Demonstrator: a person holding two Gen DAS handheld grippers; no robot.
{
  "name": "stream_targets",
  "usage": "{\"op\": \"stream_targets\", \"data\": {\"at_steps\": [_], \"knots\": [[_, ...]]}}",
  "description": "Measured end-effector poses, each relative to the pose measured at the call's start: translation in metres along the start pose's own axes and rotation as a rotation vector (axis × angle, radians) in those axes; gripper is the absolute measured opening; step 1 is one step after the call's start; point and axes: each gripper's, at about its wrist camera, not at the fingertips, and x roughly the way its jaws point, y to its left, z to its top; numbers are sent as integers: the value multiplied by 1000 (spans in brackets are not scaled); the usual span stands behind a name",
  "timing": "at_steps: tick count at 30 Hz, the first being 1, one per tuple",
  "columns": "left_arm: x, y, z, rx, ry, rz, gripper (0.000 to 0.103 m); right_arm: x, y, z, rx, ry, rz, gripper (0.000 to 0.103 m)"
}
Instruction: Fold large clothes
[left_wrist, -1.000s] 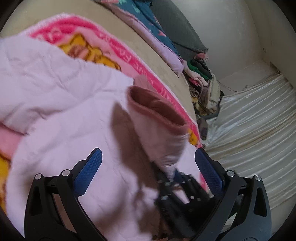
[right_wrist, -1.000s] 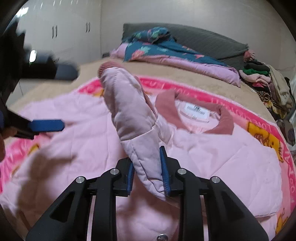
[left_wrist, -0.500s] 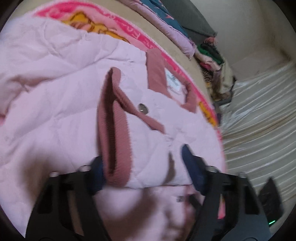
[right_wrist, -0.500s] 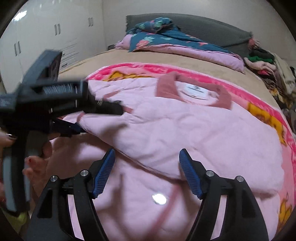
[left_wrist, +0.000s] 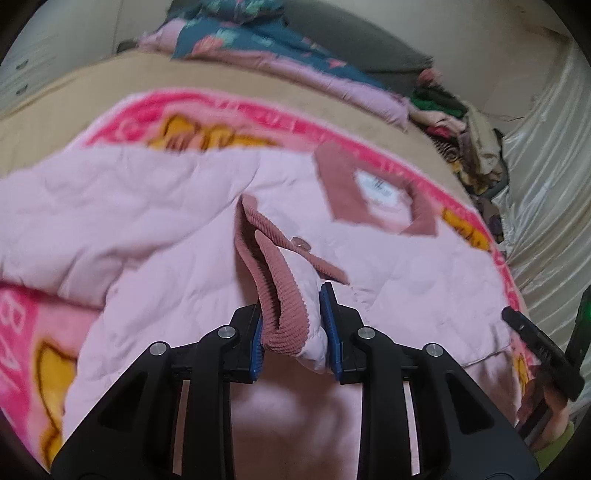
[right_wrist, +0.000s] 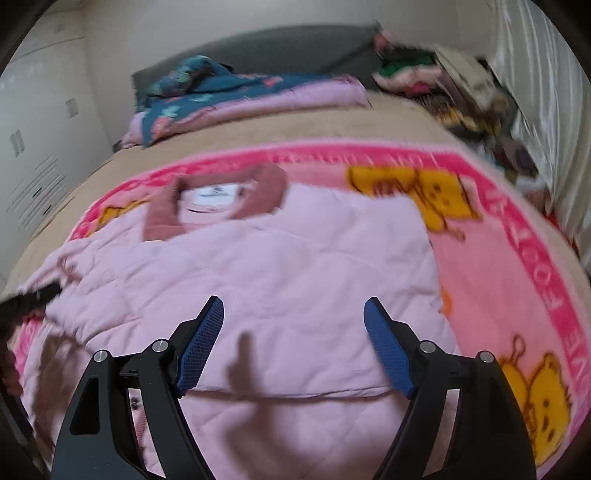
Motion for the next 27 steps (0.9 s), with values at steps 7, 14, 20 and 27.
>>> {"op": "stream_targets", "data": {"at_steps": [7, 14, 20, 27], "knots": [[18, 6, -10, -1, 52, 26, 23, 36, -18, -16, 47, 92, -54, 78], [4, 7, -7, 13, 58, 43, 37, 5, -1, -15, 62, 29, -37, 81], [-24, 19, 3, 6, 15, 82, 69, -24, 33, -14, 22, -41, 25, 95], [-53, 44, 13, -53, -27, 130, 94, -45, 86, -11, -41, -78, 104, 98]]}}
